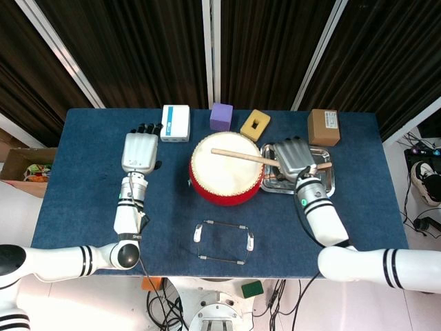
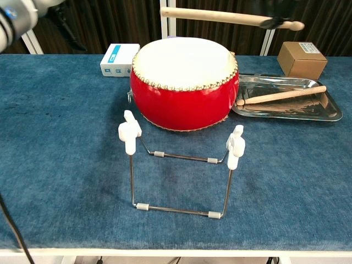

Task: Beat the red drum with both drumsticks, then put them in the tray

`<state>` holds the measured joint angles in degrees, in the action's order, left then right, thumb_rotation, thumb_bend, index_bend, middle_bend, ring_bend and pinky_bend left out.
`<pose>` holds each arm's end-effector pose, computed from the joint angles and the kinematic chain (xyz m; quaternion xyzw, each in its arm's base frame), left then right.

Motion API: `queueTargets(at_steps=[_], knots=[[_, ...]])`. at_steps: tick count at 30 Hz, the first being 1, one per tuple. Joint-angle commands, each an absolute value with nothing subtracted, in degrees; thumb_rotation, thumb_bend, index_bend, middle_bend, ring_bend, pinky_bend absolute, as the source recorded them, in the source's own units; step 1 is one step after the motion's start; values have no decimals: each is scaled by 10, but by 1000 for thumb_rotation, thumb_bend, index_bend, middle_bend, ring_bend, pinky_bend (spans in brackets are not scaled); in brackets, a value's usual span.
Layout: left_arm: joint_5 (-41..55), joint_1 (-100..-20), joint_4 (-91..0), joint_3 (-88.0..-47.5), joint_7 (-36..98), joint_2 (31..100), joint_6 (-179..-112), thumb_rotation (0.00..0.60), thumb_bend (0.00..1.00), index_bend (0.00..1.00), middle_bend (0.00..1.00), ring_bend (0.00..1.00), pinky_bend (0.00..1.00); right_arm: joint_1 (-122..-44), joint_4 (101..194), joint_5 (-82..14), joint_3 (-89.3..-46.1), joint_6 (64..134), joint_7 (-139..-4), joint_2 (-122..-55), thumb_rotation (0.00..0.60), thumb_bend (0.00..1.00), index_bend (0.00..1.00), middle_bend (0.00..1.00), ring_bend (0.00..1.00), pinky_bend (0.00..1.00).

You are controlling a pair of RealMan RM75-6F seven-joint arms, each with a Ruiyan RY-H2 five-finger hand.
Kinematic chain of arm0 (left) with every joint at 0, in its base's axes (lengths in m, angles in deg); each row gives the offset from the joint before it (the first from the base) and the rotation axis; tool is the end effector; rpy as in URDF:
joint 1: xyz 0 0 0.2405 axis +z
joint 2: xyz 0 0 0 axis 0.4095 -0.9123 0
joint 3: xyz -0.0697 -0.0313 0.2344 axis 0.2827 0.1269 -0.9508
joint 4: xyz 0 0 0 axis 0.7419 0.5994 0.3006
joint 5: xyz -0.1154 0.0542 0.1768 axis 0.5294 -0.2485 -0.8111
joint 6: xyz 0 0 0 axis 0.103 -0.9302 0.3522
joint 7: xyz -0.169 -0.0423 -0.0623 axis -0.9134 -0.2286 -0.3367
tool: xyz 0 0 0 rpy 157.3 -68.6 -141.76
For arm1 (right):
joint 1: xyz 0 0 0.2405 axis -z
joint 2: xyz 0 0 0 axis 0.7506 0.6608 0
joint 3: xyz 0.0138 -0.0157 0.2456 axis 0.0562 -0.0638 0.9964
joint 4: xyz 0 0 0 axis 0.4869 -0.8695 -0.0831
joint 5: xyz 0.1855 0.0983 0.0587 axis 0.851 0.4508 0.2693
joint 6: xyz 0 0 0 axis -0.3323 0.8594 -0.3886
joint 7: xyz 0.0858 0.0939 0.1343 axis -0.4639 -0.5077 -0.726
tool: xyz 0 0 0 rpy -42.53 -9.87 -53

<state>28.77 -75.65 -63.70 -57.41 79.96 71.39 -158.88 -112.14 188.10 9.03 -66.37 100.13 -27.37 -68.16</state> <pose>-0.0903 0.4197 0.0345 -0.6372 -0.3143 -0.3390 0.6167 -0.0598 -0.3946 0.0771 0.7216 -0.3756 0.2843 0.5073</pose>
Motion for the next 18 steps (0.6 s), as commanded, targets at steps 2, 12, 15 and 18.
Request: queueTargets(at_steps=[2, 12, 15, 18], knots=[[257, -713, -649, -596, 745, 678, -1592, 600, 89, 213, 259, 235, 413, -1051, 1878, 26, -716, 966, -330, -625, 600, 616, 665, 597, 379, 381], [199, -643, -665, -621, 653, 640, -1612, 600, 88, 212, 260, 236, 412, -972, 1800, -68, -786, 874, -396, -579, 600, 625, 673, 602, 379, 383], [192, -632, -672, -619, 636, 636, -1613, 600, 88, 212, 260, 235, 412, -974, 1767, -65, -797, 845, -389, -589, 600, 628, 674, 602, 379, 370], [186, -624, -677, -615, 623, 635, -1615, 600, 88, 212, 260, 235, 412, -984, 1727, -68, -808, 825, -366, -616, 600, 628, 675, 602, 378, 356]])
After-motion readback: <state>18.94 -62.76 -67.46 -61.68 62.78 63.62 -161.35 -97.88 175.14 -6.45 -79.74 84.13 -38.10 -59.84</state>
